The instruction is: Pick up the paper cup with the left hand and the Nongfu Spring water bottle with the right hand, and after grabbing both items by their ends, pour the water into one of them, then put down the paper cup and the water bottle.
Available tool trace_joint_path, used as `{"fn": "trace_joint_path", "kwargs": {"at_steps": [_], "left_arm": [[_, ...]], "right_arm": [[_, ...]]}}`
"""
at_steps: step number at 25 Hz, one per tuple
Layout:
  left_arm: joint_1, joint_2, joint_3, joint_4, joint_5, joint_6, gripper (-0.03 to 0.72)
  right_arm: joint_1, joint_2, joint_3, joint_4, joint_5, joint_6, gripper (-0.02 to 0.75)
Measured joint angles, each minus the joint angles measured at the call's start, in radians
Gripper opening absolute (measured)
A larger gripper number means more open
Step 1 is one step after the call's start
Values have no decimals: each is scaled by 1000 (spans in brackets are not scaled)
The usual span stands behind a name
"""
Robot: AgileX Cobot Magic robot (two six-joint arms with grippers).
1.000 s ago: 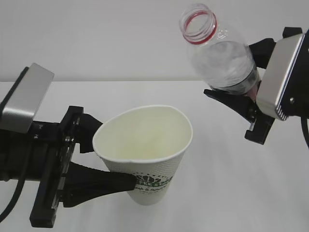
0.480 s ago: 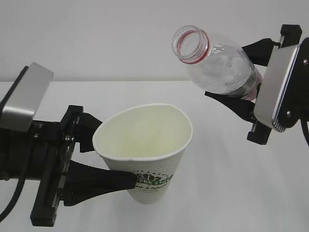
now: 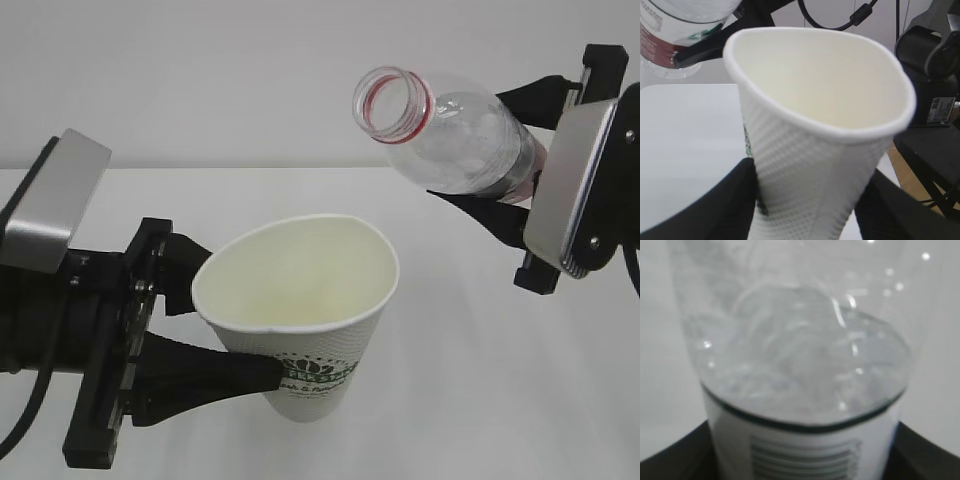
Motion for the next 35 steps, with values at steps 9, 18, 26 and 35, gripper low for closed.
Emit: {"fn": "trace_joint_path", "kwargs": {"at_steps": [9,18,26,35], "left_arm": [[0,0,0,0,0,0,428],[0,0,0,0,0,0,428],[0,0,0,0,0,0,428],[0,0,0,0,0,0,427]], "right_arm": [[0,0,-1,34,2,-72,485],[0,0,-1,48,-37,-130,485],[0,0,-1,51,-39,-181,485],[0,0,-1,97,-39,-247,485]]}}
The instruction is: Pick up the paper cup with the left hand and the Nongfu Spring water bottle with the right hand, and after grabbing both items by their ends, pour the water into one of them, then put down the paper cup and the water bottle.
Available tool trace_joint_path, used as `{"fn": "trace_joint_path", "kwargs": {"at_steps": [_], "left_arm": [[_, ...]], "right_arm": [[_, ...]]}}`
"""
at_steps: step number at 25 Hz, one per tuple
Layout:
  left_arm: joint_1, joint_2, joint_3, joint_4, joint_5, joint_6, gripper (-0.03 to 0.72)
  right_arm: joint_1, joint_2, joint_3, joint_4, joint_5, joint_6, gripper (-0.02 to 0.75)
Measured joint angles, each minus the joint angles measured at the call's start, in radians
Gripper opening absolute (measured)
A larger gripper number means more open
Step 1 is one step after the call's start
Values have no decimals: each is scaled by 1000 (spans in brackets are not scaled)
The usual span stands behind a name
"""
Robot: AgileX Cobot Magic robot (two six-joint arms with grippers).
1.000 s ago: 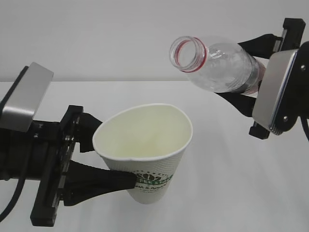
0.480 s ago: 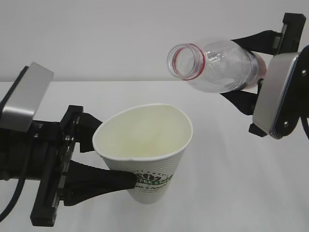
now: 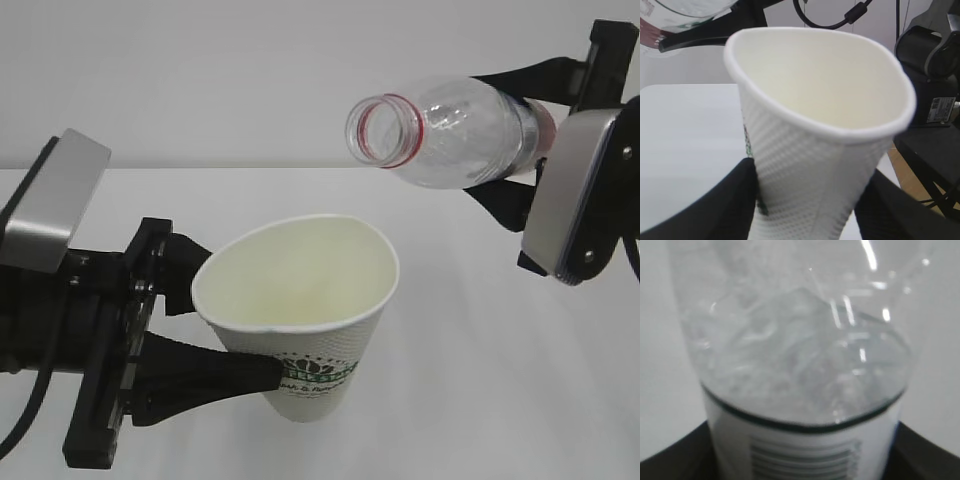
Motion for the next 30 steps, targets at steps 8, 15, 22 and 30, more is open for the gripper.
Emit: {"fn": "trace_joint_path", "kwargs": {"at_steps": [8,15,22,30], "left_arm": [[0,0,0,0,0,0,427],[0,0,0,0,0,0,427],[0,0,0,0,0,0,427],[0,0,0,0,0,0,427]], "right_arm": [[0,0,0,5,0,-21,485],[0,0,0,6,0,-64,485],[0,0,0,8,0,-103,484],[0,0,0,27,0,-142,484]]}}
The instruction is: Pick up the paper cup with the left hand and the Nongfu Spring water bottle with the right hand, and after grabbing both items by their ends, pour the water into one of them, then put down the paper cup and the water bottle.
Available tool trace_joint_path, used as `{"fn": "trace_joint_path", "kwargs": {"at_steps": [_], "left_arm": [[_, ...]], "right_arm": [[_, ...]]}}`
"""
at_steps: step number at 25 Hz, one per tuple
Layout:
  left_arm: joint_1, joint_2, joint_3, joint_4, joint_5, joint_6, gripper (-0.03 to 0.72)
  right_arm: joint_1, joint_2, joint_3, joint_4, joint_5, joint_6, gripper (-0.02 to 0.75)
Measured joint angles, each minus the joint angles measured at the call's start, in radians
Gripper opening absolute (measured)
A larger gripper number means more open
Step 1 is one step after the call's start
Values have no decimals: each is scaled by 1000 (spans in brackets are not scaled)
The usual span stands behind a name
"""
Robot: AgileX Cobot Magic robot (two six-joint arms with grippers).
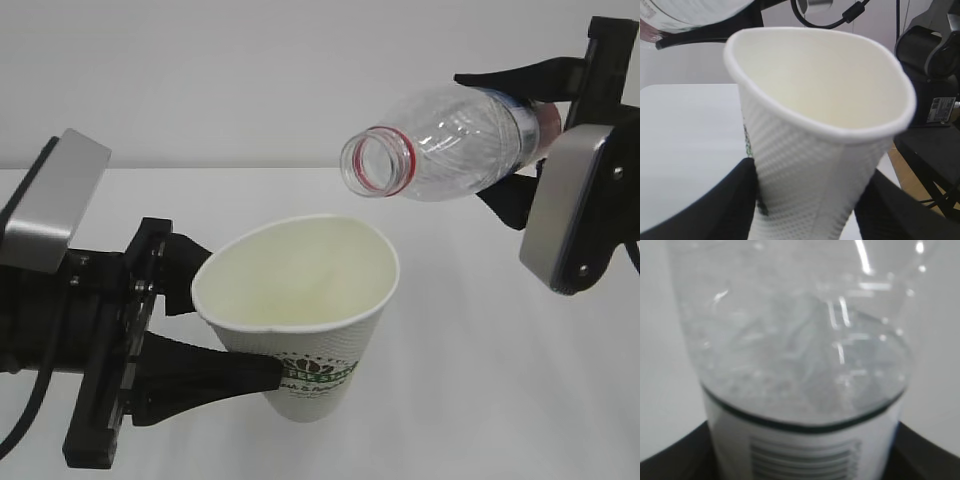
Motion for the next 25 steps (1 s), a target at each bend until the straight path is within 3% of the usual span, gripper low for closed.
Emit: {"fn": "trace_joint_path", "kwargs": {"at_steps": [25], "left_arm": [[-52,0,0,-15,0,0,426]], "right_arm": [[0,0,0,69,-29,-133,484]]}}
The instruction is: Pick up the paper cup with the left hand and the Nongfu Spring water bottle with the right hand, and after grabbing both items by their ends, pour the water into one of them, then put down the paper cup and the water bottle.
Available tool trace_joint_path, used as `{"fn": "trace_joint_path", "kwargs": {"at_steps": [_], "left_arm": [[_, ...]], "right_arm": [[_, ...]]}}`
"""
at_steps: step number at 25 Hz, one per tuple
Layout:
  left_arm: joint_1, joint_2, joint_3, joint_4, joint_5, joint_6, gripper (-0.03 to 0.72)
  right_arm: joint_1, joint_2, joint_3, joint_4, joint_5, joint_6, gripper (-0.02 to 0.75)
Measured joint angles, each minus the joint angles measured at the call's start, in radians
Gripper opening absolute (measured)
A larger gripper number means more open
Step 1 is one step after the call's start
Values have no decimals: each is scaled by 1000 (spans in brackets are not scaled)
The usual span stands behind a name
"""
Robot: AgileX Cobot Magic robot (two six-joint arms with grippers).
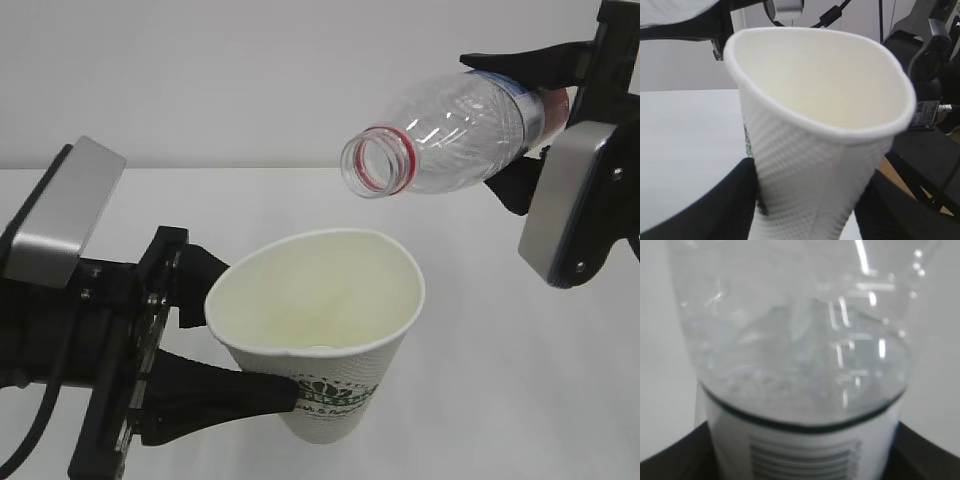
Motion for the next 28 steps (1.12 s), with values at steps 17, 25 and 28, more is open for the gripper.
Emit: {"fn": "trace_joint_path", "kwargs": {"at_steps": [17,25,28], "left_arm": [[0,0,0,-7,0,0,426],[0,0,0,-8,0,0,426],[0,0,0,-8,0,0,426]], "right_arm": [[0,0,0,5,-34,-50,484],[0,0,0,5,-34,-79,484],[0,0,0,7,-34,-86,484]]}}
